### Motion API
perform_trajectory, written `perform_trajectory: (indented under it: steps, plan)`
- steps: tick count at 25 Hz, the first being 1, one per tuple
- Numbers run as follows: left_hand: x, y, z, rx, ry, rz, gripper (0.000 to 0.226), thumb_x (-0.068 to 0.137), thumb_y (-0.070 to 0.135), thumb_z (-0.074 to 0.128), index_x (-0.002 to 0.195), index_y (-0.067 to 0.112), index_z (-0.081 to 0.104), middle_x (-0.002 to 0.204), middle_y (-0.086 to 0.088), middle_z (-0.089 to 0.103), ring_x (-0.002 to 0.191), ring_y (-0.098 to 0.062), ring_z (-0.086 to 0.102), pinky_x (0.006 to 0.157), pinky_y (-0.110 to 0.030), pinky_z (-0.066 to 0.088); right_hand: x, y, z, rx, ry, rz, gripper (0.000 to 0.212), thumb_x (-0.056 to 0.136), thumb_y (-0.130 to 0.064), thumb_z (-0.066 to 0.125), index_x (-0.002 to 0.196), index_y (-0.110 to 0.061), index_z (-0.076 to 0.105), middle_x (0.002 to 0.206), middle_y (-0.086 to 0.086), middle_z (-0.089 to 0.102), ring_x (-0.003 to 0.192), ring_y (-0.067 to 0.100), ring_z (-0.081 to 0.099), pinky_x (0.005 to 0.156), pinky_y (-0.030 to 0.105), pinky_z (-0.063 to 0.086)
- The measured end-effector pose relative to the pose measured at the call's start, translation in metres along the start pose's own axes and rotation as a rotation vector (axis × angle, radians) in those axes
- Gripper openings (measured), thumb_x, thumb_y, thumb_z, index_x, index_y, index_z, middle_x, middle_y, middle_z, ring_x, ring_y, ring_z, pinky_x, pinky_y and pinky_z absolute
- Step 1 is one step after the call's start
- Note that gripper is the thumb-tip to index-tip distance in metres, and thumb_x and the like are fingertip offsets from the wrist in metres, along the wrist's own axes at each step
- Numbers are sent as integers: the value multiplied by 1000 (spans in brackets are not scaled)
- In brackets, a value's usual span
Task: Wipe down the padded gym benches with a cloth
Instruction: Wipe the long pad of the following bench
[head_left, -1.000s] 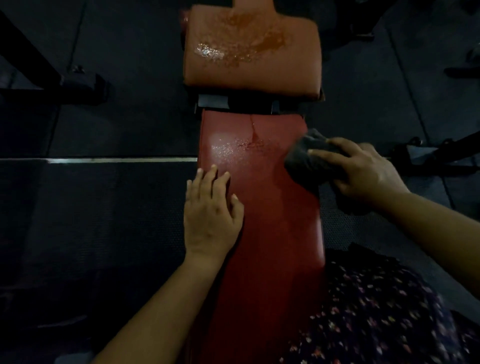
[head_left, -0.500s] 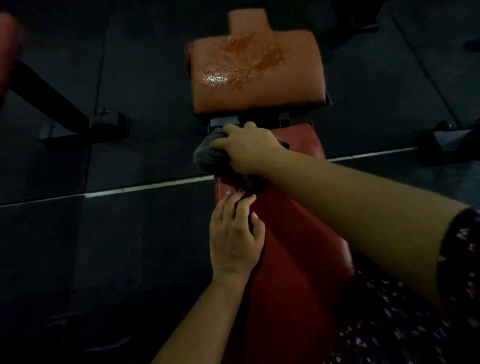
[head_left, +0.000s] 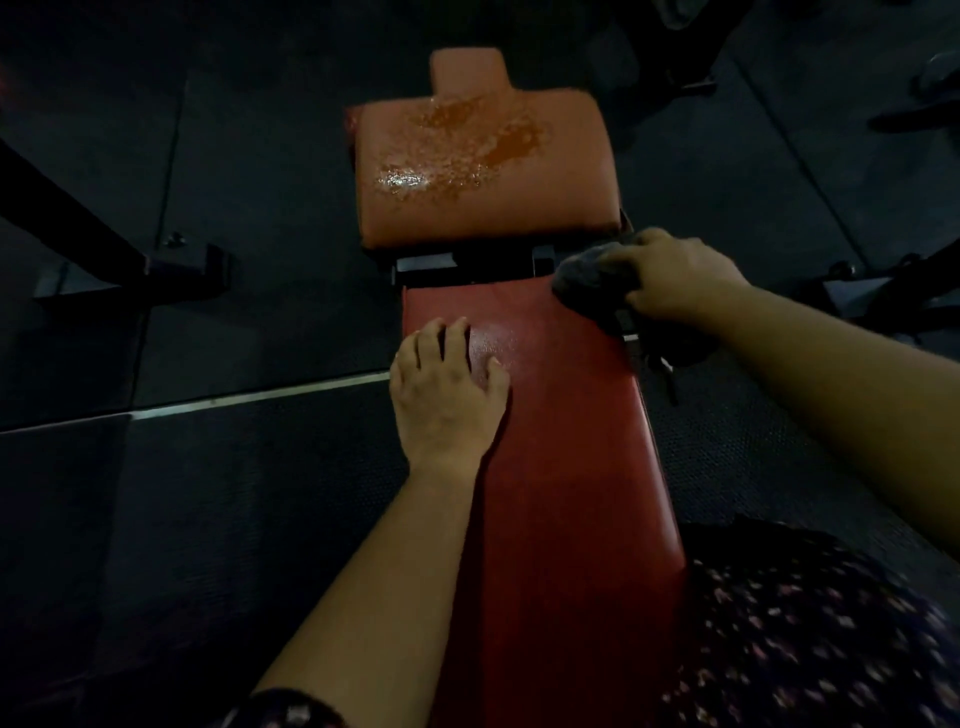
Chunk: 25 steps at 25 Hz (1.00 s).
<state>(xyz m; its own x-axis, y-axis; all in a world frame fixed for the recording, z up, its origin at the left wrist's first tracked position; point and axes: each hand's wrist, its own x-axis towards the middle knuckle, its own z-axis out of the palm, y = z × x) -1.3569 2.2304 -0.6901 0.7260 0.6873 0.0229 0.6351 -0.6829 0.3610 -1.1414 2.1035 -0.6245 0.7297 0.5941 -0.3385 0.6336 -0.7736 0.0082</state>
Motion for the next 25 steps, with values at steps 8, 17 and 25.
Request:
perform_trajectory:
  steps: [8, 17, 25]
  plan:
    - [0, -1, 5, 0, 63, -20, 58, 89, 48, 42, 129, 9, 55, 136, -13, 54, 131, -31, 44, 109, -47, 39, 44, -144, -18, -124, -45, -450, 53, 94, -25, 52, 143, -42, 38, 136, 6, 40, 116, 37, 47, 80, 45, 46]
    - [-1, -2, 6, -23, 59, -2, 62, 88, 51, 34, 132, 12, 53, 139, -10, 51, 132, -30, 42, 108, -48, 40, 55, -123, -13, 15, -122, -271, 57, 94, -23, 51, 145, -44, 35, 135, 9, 40, 114, 40, 52, 86, 46, 49]
    - [-5, -5, 2, -13, 58, 50, 46, 93, 41, 47, 130, 15, 56, 141, -6, 52, 135, -30, 39, 113, -51, 33, -6, -23, 4, 116, -27, 147, 58, 93, -23, 54, 144, -45, 36, 138, 8, 38, 113, 41, 49, 84, 47, 50]
